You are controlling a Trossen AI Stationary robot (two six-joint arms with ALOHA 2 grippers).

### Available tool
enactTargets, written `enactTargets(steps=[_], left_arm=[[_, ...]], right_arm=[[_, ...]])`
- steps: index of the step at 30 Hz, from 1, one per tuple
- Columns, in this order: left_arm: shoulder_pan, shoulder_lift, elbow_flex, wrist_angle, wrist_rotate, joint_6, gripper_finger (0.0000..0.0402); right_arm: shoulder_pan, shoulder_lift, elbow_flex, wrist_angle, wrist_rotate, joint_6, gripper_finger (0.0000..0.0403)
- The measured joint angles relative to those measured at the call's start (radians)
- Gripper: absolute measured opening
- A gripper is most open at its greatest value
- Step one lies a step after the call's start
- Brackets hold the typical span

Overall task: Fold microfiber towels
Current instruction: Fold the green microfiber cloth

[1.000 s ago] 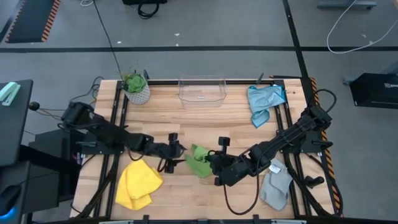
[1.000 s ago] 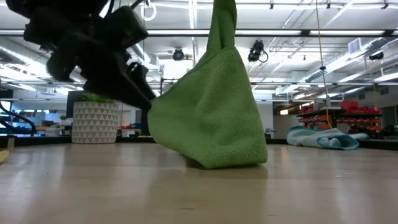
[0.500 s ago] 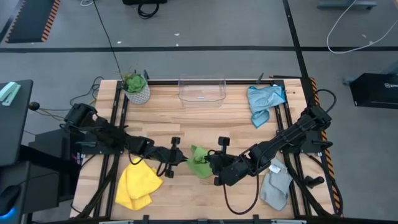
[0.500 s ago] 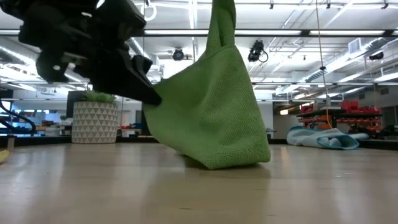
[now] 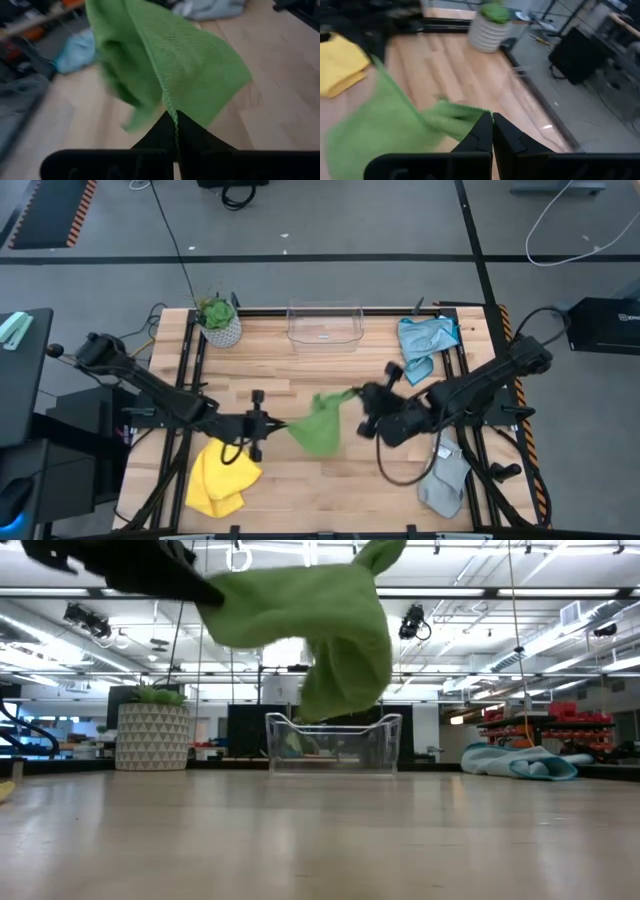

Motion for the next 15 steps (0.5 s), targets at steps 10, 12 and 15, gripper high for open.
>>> enactTargets(steps=[10, 12, 15], left_arm=[[-0.015, -0.092, 0.0, -0.001, -0.123, 0.064, 0.0011], [-0.015, -0.092, 0.0, -0.005, -0.123, 0.066, 0.0012], [-0.016, -0.092, 0.0, -0.004, -0.134, 0.076, 0.0007]], right_arm=[[-0.131, -0.044, -0.132, -0.003, -0.023, 0.074, 0.0006], [-0.164, -0.045, -0.185, 0.006, -0.035, 0.097, 0.0006], [-0.206, -0.051, -0.256, 0.008, -0.041, 0.139, 0.0006]])
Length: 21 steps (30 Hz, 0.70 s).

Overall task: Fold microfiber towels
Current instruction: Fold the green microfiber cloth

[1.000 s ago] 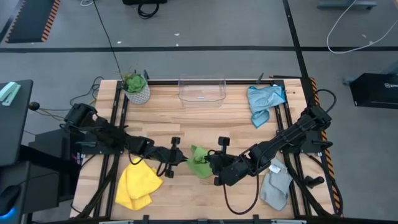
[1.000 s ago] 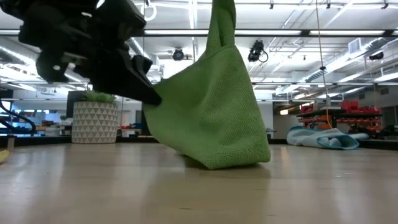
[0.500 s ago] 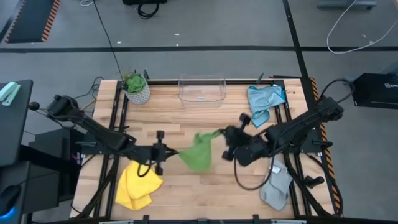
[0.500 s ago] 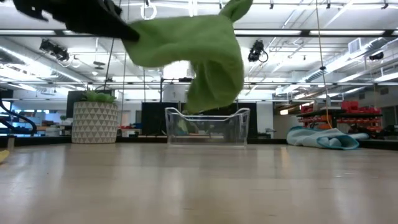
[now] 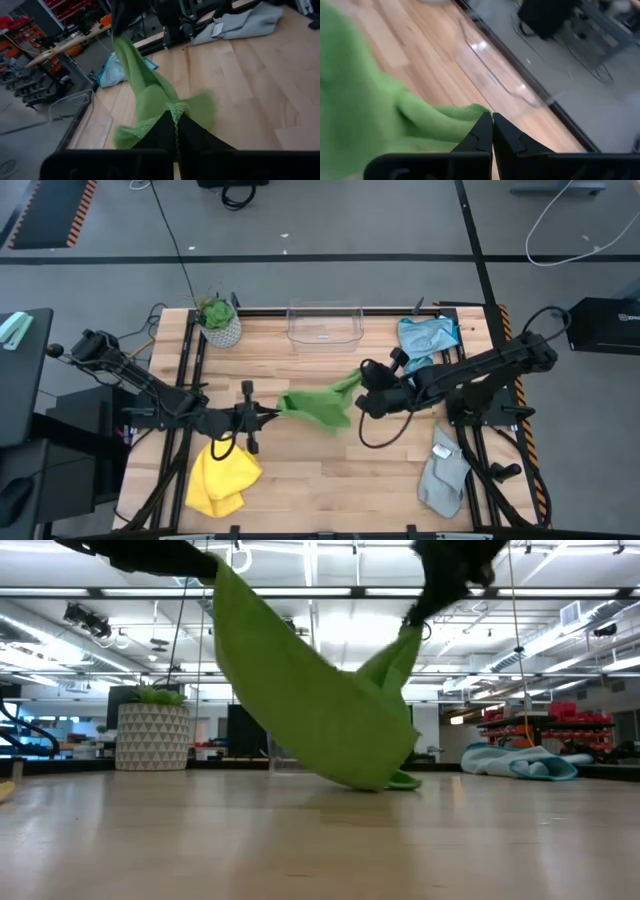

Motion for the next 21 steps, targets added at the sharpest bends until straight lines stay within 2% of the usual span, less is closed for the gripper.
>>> enactTargets(steps=[7, 10, 16, 21], left_arm=[[-0.01, 0.002, 0.0, 0.002, -0.004, -0.012, 0.0011], [-0.022, 0.002, 0.0, 0.004, -0.004, -0.026, 0.0007], [-0.048, 0.002, 0.0, 0.005, -0.004, -0.073, 0.0011], [-0.067, 0.01, 0.0, -0.001, -0.004, -0.086, 0.0007]], right_arm=[[-0.067, -0.019, -0.12, 0.018, -0.051, 0.081, 0.0007], [-0.094, -0.02, -0.156, 0.061, -0.117, 0.092, 0.0024], [-0.085, -0.042, -0.156, 0.054, -0.187, 0.086, 0.0135], [0.029, -0.086, -0.132, 0.117, -0.195, 0.013, 0.0224]])
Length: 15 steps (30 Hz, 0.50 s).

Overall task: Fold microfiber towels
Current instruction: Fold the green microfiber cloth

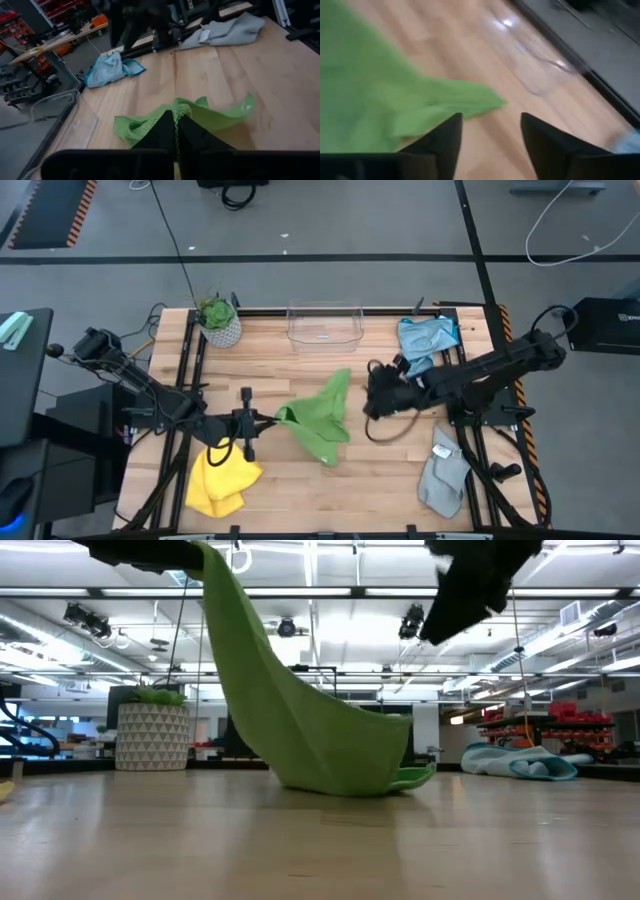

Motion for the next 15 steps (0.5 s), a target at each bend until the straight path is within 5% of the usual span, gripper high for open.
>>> enactTargets(steps=[8, 15], left_arm=[[-0.006, 0.014, 0.0, -0.003, 0.0, -0.016, 0.001], [-0.011, 0.03, 0.0, -0.02, 0.017, -0.049, 0.0013]], right_arm=[[0.276, 0.201, -0.037, 0.321, -0.041, -0.082, 0.0256], [0.364, 0.43, -0.005, 0.479, -0.031, -0.101, 0.0243]])
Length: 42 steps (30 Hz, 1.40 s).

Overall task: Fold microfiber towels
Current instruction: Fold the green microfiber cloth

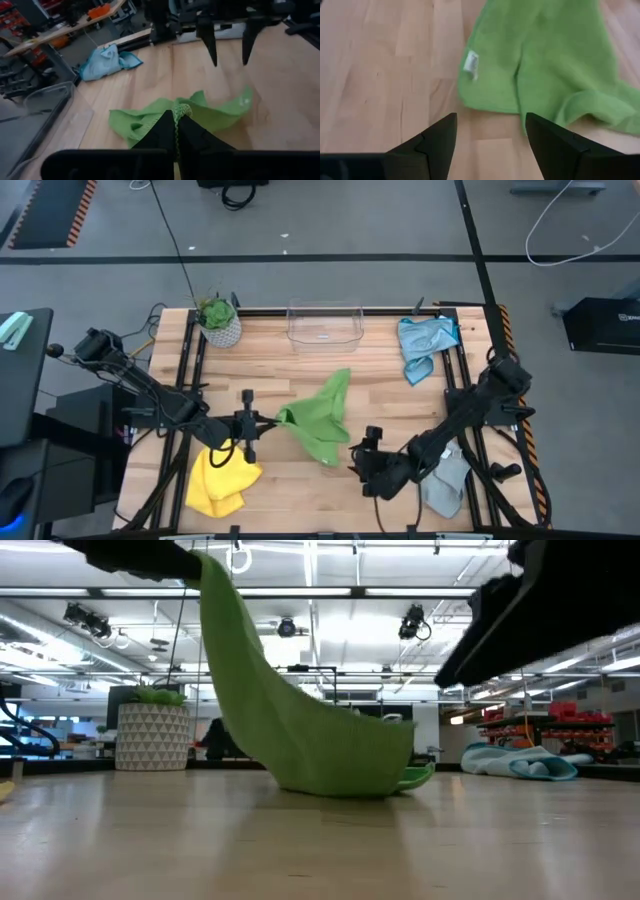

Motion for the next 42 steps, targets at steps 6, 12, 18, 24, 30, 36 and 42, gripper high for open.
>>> enactTargets(steps=[6, 12, 18, 24, 30, 36, 42], left_arm=[[-0.055, 0.052, 0.0, -0.004, 0.043, -0.073, 0.0012], [-0.094, 0.185, 0.0, -0.002, 0.135, -0.22, 0.0028], [-0.125, 0.292, 0.0, 0.039, 0.17, -0.311, 0.0109], [-0.121, 0.232, 0.0, 0.043, 0.169, -0.332, 0.0204], [-0.122, 0.089, 0.0, -0.075, 0.15, -0.337, 0.0254], [-0.086, 0.042, 0.0, -0.171, 0.104, -0.392, 0.0249], [-0.026, 0.114, 0.0, -0.149, 0.142, -0.384, 0.0233]], right_arm=[[-0.002, 0.056, 0.003, 0.072, 0.006, 0.013, 0.0231], [0.002, 0.068, 0.004, 0.17, -0.083, -0.07, 0.0208], [-0.007, 0.073, 0.004, 0.159, -0.087, -0.047, 0.0164], [-0.035, 0.029, 0.004, -0.05, 0.026, 0.046, 0.0131], [-0.108, 0.022, 0.003, -0.141, -0.03, 0.067, 0.0177], [-0.139, 0.057, 0.003, -0.139, -0.069, -0.173, 0.0222], [-0.168, 0.058, 0.003, -0.127, -0.098, -0.289, 0.02]])
